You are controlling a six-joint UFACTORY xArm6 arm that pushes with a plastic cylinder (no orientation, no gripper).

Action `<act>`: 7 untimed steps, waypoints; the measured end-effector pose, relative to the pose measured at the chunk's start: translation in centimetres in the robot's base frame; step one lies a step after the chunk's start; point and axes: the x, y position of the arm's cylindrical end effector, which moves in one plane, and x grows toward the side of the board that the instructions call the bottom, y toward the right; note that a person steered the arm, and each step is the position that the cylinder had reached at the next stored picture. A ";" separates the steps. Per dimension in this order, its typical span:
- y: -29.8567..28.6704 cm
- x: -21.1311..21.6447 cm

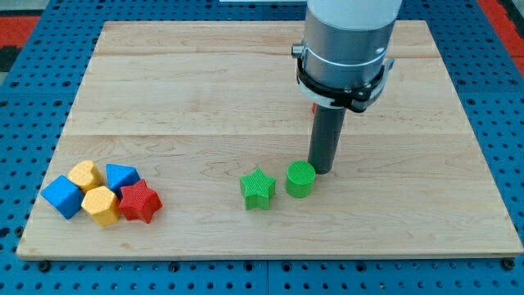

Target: Move the green blocks to the bottom center of the board

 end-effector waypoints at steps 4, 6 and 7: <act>1.9 3.7; -2.8 -0.6; -5.5 2.4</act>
